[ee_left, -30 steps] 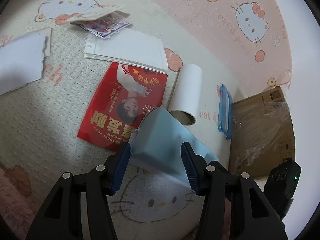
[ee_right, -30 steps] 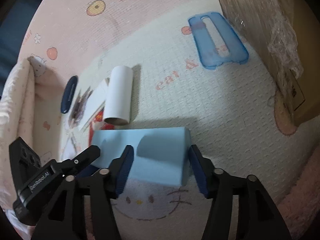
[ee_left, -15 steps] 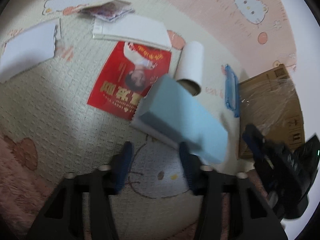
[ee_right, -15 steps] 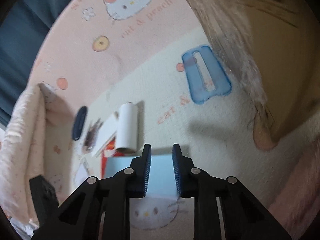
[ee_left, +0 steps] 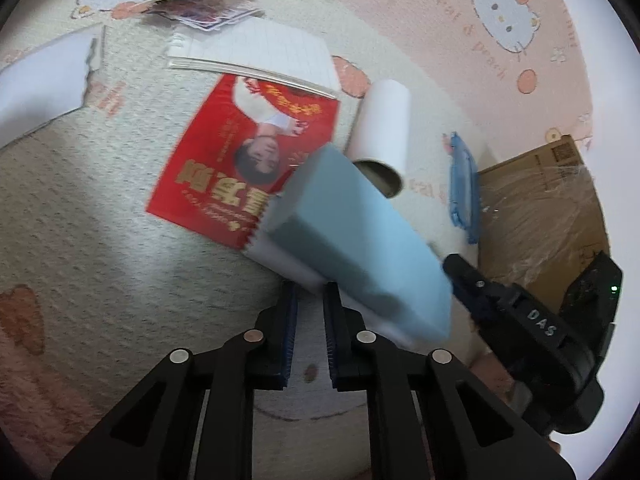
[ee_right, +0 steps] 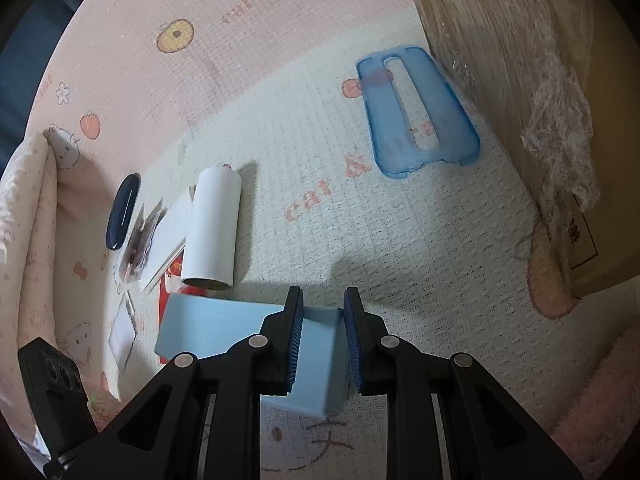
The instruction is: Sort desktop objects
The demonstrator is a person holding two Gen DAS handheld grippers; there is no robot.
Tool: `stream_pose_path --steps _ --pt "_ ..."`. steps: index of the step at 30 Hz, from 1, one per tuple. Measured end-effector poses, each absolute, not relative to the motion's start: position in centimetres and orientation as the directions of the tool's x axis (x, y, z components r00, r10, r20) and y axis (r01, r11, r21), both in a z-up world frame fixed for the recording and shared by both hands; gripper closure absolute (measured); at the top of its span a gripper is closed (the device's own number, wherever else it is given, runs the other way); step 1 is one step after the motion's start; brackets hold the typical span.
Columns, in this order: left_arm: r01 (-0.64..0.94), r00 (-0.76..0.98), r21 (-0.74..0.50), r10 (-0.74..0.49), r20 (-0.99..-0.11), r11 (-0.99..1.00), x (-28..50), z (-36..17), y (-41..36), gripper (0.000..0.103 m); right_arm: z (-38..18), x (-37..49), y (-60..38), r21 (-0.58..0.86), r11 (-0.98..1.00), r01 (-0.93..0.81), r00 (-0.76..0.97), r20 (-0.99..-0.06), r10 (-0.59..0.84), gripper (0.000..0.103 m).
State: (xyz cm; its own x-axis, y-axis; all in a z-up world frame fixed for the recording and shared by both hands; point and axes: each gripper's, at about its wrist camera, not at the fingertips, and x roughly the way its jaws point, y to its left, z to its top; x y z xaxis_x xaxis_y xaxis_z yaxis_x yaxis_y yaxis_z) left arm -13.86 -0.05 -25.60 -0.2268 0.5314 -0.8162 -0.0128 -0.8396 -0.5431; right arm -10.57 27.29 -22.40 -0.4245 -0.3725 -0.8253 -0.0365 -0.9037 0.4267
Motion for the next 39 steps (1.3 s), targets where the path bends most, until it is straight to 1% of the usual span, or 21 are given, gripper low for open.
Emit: stream_pose_path --steps 2,4,6,8,10,11,13,15,16,17,18,21,23,27,28,29,31,33,34,38,39 --pt "-0.044 -0.229 -0.562 0.556 -0.799 -0.826 -13.8 -25.0 0.6 0.098 -22.4 -10.6 27.3 0.423 -0.905 -0.035 -0.406 -0.834 -0.374 0.085" --pt "-0.115 -0.247 -0.575 0.584 -0.773 -0.81 -13.6 -23.8 1.5 0.097 -22.4 -10.6 27.3 0.438 -0.898 -0.036 -0.375 -0.839 -0.394 0.085" --pt "-0.21 -0.255 -0.624 0.659 -0.708 -0.752 -13.2 -22.1 2.7 0.097 -22.6 -10.5 27.3 0.484 -0.875 -0.019 -0.33 -0.829 -0.452 0.085" --pt "-0.305 -0.254 -0.634 0.702 -0.665 -0.711 -12.5 -20.7 3.9 0.097 -23.3 -10.0 26.8 0.594 -0.804 0.012 -0.236 -0.78 -0.579 0.085" --pt "-0.362 -0.281 -0.555 0.655 -0.701 -0.749 -11.9 -20.1 5.3 0.098 -24.4 -9.4 26.0 0.66 -0.751 -0.003 -0.164 -0.742 -0.651 0.086" --pt "-0.363 -0.29 -0.532 0.635 -0.716 -0.765 -11.8 -20.2 5.4 0.098 -24.7 -9.0 25.9 0.659 -0.752 -0.017 -0.176 -0.742 -0.646 0.086" --pt "-0.308 -0.3 -0.53 0.609 -0.734 -0.79 -12.1 -20.3 4.6 0.097 -24.5 -9.2 26.2 0.65 -0.759 -0.034 -0.205 -0.748 -0.631 0.086" --pt "-0.223 -0.359 -0.531 0.575 -0.735 -0.817 -12.5 -20.1 2.6 0.093 -24.0 -9.5 26.5 0.616 -0.786 -0.051 -0.238 -0.772 -0.589 0.086" --pt "-0.176 -0.401 -0.528 0.551 -0.732 -0.831 -12.6 -19.8 1.3 0.088 -23.4 -9.4 26.6 0.599 -0.8 -0.042 -0.264 -0.779 -0.569 0.086" --pt "-0.132 -0.431 -0.529 0.529 -0.731 -0.838 -12.7 -19.7 0.1 0.078 -22.6 -9.3 26.3 0.58 -0.815 -0.009 -0.291 -0.781 -0.553 0.086" --pt "-0.07 -0.46 -0.546 0.513 -0.725 -0.835 -12.9 -19.9 -1.2 0.075 -22.1 -9.1 25.9 0.568 -0.823 0.014 -0.306 -0.781 -0.545 0.086" --pt "0.101 -0.455 -0.571 0.472 -0.755 -0.815 -13.9 -21.4 -4.2 0.074 -20.2 -8.7 24.5 0.538 -0.836 0.114 -0.366 -0.759 -0.538 0.086" --pt "0.18 -0.406 -0.526 0.425 -0.809 -0.831 -14.5 -23.0 -4.8 0.075 -19.2 -8.7 23.3 0.547 -0.819 0.173 -0.386 -0.728 -0.567 0.086" --pt "0.107 -0.409 -0.465 0.387 -0.826 -0.879 -14.8 -23.0 -2.8 0.077 -19.7 -8.8 22.2 0.555 -0.806 0.206 -0.345 -0.729 -0.591 0.086" --pt "0.096 -0.411 -0.457 0.383 -0.827 -0.884 -14.6 -22.8 -2.7 0.079 -20.0 -8.7 21.8 0.552 -0.806 0.214 -0.334 -0.734 -0.591 0.086" --pt "0.09 -0.405 -0.463 0.392 -0.826 -0.882 -14.8 -23.0 -2.4 0.086 -20.3 -8.6 21.5 0.55 -0.805 0.223 -0.32 -0.738 -0.594 0.086" --pt "0.092 -0.372 -0.496 0.432 -0.822 -0.864 -15.0 -23.4 -2.4 0.091 -20.9 -8.3 20.7 0.544 -0.806 0.233 -0.296 -0.75 -0.591 0.086" --pt "0.097 -0.355 -0.525 0.464 -0.812 -0.845 -15.2 -23.7 -2.5 0.092 -21.6 -8.3 20.3 0.506 -0.832 0.228 -0.288 -0.781 -0.554 0.086" --pt "0.095 -0.352 -0.546 0.485 -0.801 -0.832 -15.4 -23.6 -2.4 0.092 -21.7 -8.4 20.6 0.509 -0.831 0.223 -0.297 -0.777 -0.555 0.086" --pt "0.048 -0.341 -0.653 0.602 -0.722 -0.756 -16.0 -23.2 -1.5 0.093 -22.7 -9.5 22.1 0.54 -0.831 0.13 -0.31 -0.774 -0.552 0.087" --pt "0.032 -0.342 -0.652 0.605 -0.719 -0.758 -16.0 -22.8 -1.1 0.093 -22.9 -9.9 22.4 0.558 -0.824 0.1 -0.309 -0.77 -0.558 0.087"
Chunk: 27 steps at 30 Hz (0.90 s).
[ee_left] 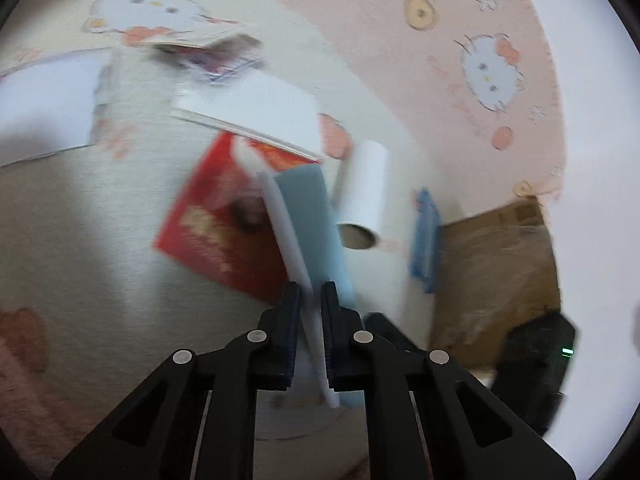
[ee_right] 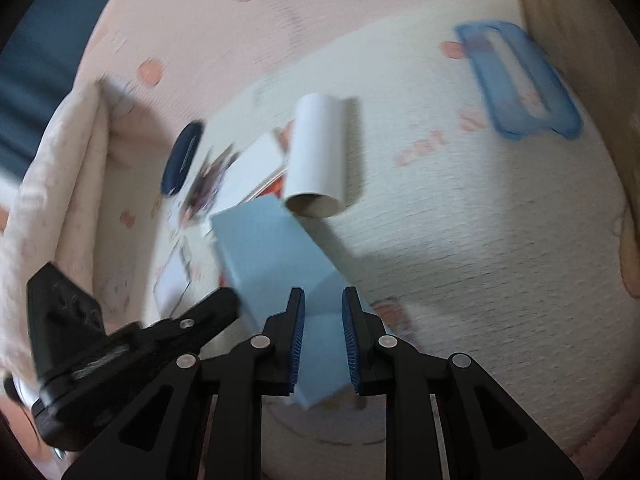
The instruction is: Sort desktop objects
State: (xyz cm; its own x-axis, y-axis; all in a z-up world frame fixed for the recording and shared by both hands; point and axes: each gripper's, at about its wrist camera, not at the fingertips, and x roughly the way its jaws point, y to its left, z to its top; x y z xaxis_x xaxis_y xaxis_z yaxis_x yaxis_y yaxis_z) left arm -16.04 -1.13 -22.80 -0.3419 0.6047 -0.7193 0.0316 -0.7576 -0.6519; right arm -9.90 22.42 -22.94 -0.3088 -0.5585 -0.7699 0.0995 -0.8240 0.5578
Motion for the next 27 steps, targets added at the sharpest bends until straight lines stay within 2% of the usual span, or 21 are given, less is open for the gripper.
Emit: stream_pose_path --steps 2,9,14,16,18,19,21,22,24,27 --pt "-0.014 -0.347 -0.636 0.6 -0.72 -0.771 -16.3 -22.3 -0.1 0.093 -23.9 -10.5 23.8 0.631 -0.776 0.024 -0.29 -0.738 -0.609 0.087" --pt "-0.091 -0.338 -0.622 0.611 -0.715 -0.778 -17.1 -21.4 2.2 0.09 -25.1 -11.1 25.3 0.701 -0.709 -0.072 -0.287 -0.696 -0.658 0.087" --pt "-0.127 -0.312 -0.658 0.66 -0.684 -0.742 -17.2 -21.0 2.6 0.089 -26.6 -11.4 26.3 0.768 -0.618 -0.166 -0.205 -0.64 -0.74 0.087" --pt "-0.166 -0.271 -0.707 0.721 -0.637 -0.687 -16.7 -20.6 3.3 0.089 -26.9 -11.0 25.7 0.786 -0.595 -0.168 -0.142 -0.617 -0.774 0.087" --pt "-0.232 -0.237 -0.696 0.734 -0.637 -0.679 -15.8 -20.1 4.9 0.089 -26.5 -10.5 24.3 0.813 -0.572 -0.109 -0.087 -0.581 -0.809 0.087" --pt "-0.271 -0.226 -0.678 0.73 -0.645 -0.684 -15.3 -19.9 5.6 0.089 -25.9 -10.3 23.7 0.808 -0.584 -0.076 -0.092 -0.589 -0.803 0.087" --pt "-0.296 -0.227 -0.637 0.7 -0.677 -0.712 -14.8 -19.7 6.3 0.089 -25.1 -10.2 22.9 0.66 -0.751 -0.036 -0.117 -0.749 -0.652 0.087" --pt "-0.291 -0.237 -0.633 0.695 -0.679 -0.718 -14.7 -19.6 6.1 0.089 -25.0 -10.2 22.8 0.595 -0.803 -0.026 -0.133 -0.798 -0.588 0.087" --pt "-0.255 -0.316 -0.625 0.674 -0.667 -0.738 -14.8 -18.8 4.6 0.089 -25.1 -10.3 23.4 0.599 -0.797 -0.074 -0.156 -0.796 -0.584 0.087" --pt "-0.192 -0.4 -0.604 0.624 -0.671 -0.773 -15.8 -18.1 1.9 0.077 -23.4 -10.0 23.3 0.604 -0.796 -0.037 -0.234 -0.78 -0.58 0.087"
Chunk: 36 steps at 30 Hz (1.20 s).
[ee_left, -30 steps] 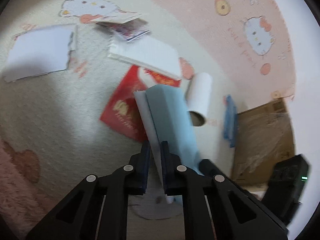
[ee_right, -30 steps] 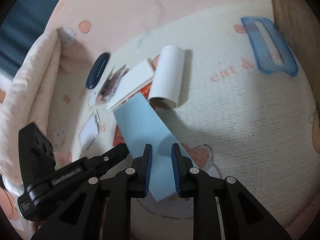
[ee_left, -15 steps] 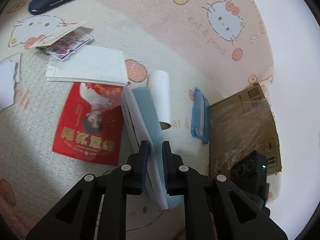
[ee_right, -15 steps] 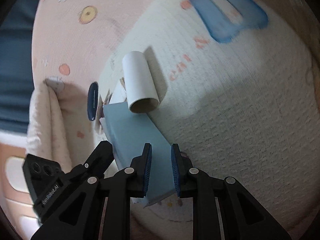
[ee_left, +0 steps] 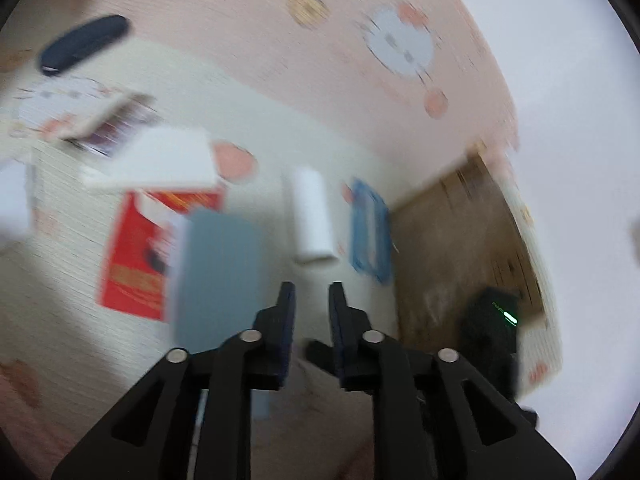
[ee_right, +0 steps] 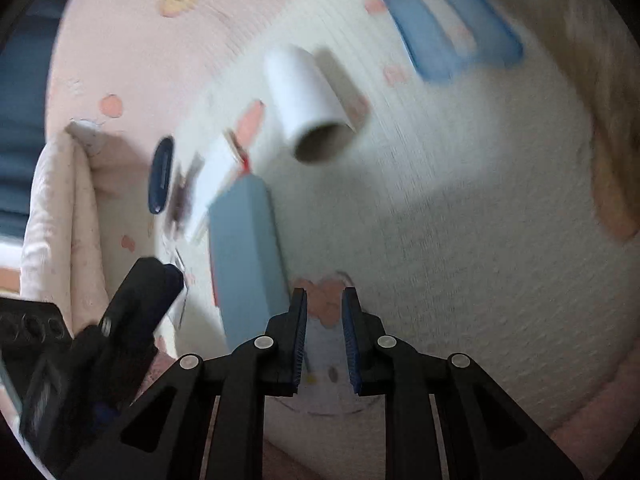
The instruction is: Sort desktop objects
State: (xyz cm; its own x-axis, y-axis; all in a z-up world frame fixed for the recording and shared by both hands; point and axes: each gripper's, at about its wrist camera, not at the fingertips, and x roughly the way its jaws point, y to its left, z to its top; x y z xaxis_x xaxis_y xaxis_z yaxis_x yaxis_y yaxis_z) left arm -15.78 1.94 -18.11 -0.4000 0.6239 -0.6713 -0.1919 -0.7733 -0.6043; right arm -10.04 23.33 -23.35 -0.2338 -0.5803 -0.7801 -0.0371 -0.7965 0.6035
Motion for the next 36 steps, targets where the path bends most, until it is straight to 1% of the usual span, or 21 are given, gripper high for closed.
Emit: stream_pose_path --steps 1,2,6,9,11,12,14,17,18,19,22,26,27,28,30,31,32,34,36 --pt "-0.16 -0.405 -0.603 0.609 -0.682 -0.781 -16.3 -18.3 1.1 0.073 -22.5 -10.0 22.8 0.586 -0.81 0.001 -0.259 -0.782 -0.567 0.087" --pt "-0.103 -0.406 -0.6 0.584 -0.703 -0.794 -16.9 -18.9 0.0 0.071 -21.7 -9.9 22.2 0.576 -0.817 0.039 -0.282 -0.778 -0.562 0.087" --pt "0.098 -0.378 -0.639 0.566 -0.733 -0.763 -18.6 -22.0 -4.1 0.07 -20.4 -10.3 19.4 0.602 -0.789 0.12 -0.298 -0.736 -0.607 0.087" --pt "0.179 -0.365 -0.639 0.553 -0.749 -0.748 -19.4 -24.1 -5.6 0.072 -20.8 -10.4 17.5 0.593 -0.792 0.146 -0.276 -0.744 -0.608 0.087" --pt "0.204 -0.359 -0.665 0.577 -0.734 -0.719 -19.5 -25.1 -5.8 0.09 -21.3 -10.4 16.9 0.612 -0.775 0.159 -0.269 -0.728 -0.63 0.087" --pt "0.216 -0.345 -0.65 0.565 -0.749 -0.729 -19.7 -25.4 -5.6 0.093 -21.6 -10.2 17.1 0.616 -0.77 0.165 -0.266 -0.724 -0.636 0.087" --pt "0.191 -0.329 -0.637 0.563 -0.758 -0.746 -19.7 -25.6 -5.1 0.098 -22.5 -10.2 17.1 0.598 -0.785 0.163 -0.263 -0.74 -0.619 0.089" --pt "0.132 -0.288 -0.627 0.576 -0.765 -0.768 -19.3 -25.4 -3.6 0.099 -23.2 -9.8 18.9 0.611 -0.782 0.122 -0.271 -0.737 -0.619 0.092" --pt "0.12 -0.267 -0.638 0.595 -0.758 -0.76 -18.7 -25.6 -3.1 0.099 -23.3 -10.1 18.6 0.599 -0.793 0.11 -0.274 -0.749 -0.604 0.093" --pt "0.111 -0.246 -0.653 0.616 -0.748 -0.749 -18.6 -25.8 -2.6 0.103 -23.4 -10.1 18.8 0.578 -0.81 0.102 -0.279 -0.765 -0.581 0.093" --pt "0.059 -0.234 -0.644 0.617 -0.751 -0.762 -18.4 -25.3 -1.2 0.103 -23.8 -10.4 19.6 0.573 -0.815 0.08 -0.286 -0.77 -0.57 0.093" --pt "-0.067 -0.214 -0.695 0.691 -0.691 -0.716 -18.0 -23.4 0.9 0.103 -24.1 -10.5 21.6 0.539 -0.841 0.04 -0.299 -0.797 -0.525 0.093" --pt "-0.107 -0.209 -0.688 0.693 -0.69 -0.718 -17.7 -22.8 1.8 0.103 -24.5 -10.8 21.9 0.547 -0.837 0.017 -0.286 -0.8 -0.528 0.093" --pt "-0.141 -0.218 -0.657 0.67 -0.709 -0.741 -17.4 -22.3 2.4 0.103 -25.0 -10.9 22.5 0.566 -0.824 -0.014 -0.271 -0.796 -0.542 0.093" --pt "-0.197 -0.244 -0.608 0.639 -0.73 -0.769 -16.7 -21.6 3.3 0.103 -25.8 -11.0 23.3 0.62 -0.783 -0.056 -0.242 -0.769 -0.592 0.093" --pt "-0.191 -0.247 -0.609 0.638 -0.729 -0.77 -16.6 -21.5 3.4 0.103 -26.0 -11.0 23.3 0.63 -0.774 -0.057 -0.234 -0.762 -0.603 0.094" --pt "-0.177 -0.246 -0.624 0.648 -0.721 -0.761 -16.4 -21.5 3.0 0.103 -26.1 -10.9 23.0 0.637 -0.77 -0.041 -0.224 -0.757 -0.614 0.098" --pt "-0.144 -0.237 -0.668 0.68 -0.694 -0.731 -15.9 -21.6 2.1 0.103 -26.3 -10.8 21.6 0.645 -0.764 0.008 -0.179 -0.751 -0.636 0.1" --pt "-0.143 -0.251 -0.648 0.661 -0.707 -0.748 -15.6 -21.4 1.4 0.103 -26.9 -10.7 20.1 0.646 -0.762 0.046 -0.138 -0.751 -0.646 0.101"
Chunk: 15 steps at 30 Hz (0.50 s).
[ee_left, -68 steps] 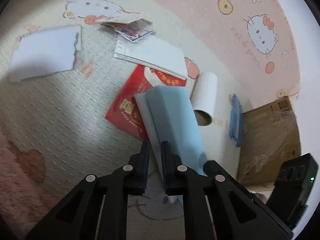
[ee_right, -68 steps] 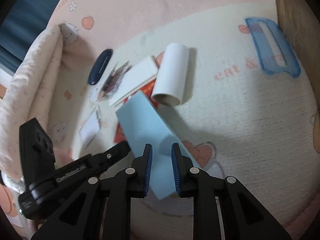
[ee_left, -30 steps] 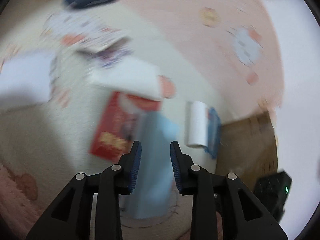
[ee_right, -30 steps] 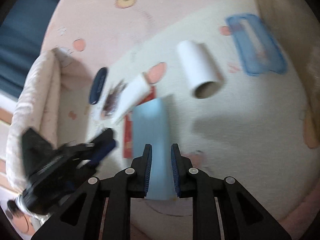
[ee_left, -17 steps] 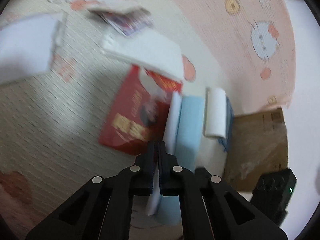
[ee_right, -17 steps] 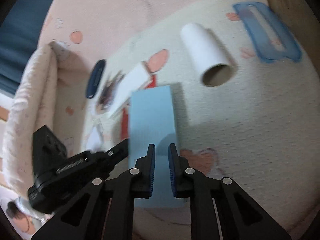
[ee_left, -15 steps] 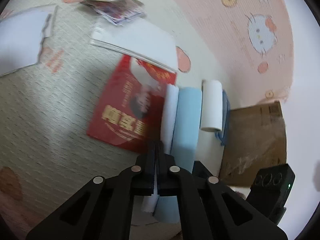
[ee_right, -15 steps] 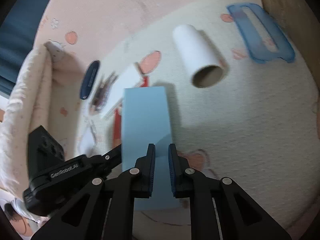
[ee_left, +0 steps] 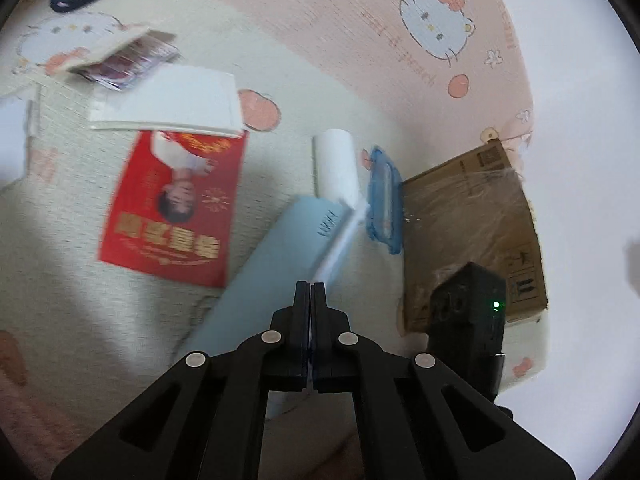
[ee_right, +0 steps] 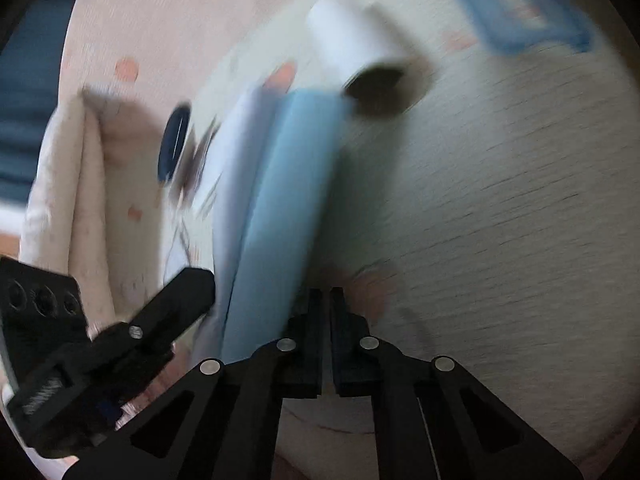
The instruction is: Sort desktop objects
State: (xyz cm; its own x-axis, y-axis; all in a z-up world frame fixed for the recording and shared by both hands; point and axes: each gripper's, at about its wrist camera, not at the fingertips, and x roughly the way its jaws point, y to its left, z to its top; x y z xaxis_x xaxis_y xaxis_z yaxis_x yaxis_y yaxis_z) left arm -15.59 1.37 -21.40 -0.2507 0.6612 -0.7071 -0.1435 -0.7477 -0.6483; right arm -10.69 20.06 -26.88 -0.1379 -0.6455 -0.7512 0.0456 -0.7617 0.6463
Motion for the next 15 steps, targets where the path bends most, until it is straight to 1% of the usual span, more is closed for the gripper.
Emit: stream_pose_path --steps 5,7,8,10,15 --pt "-0.108 -0.238 -0.68 0.683 -0.691 -0.726 -16.3 -22.0 0.9 0.103 -26.8 -10.8 20.3 0.642 -0.766 0.017 -0.147 -0.756 -0.637 0.101" --pt "-0.117 -0.217 -0.654 0.662 -0.718 -0.748 -16.3 -22.4 1.9 0.103 -26.4 -10.7 21.1 0.601 -0.799 -0.003 -0.165 -0.788 -0.593 0.101" --pt "-0.123 -0.196 -0.65 0.661 -0.725 -0.75 -16.4 -22.7 2.4 0.103 -25.7 -10.7 21.8 0.557 -0.83 -0.018 -0.182 -0.818 -0.545 0.1" --pt "-0.14 -0.162 -0.638 0.653 -0.74 -0.757 -16.2 -23.3 3.5 0.103 -24.8 -10.8 22.8 0.505 -0.862 -0.03 -0.204 -0.848 -0.49 0.1" --pt "-0.237 -0.153 -0.57 0.609 -0.778 -0.787 -15.5 -22.6 5.8 0.103 -22.1 -10.4 25.6 0.532 -0.844 -0.06 -0.289 -0.819 -0.496 0.099"
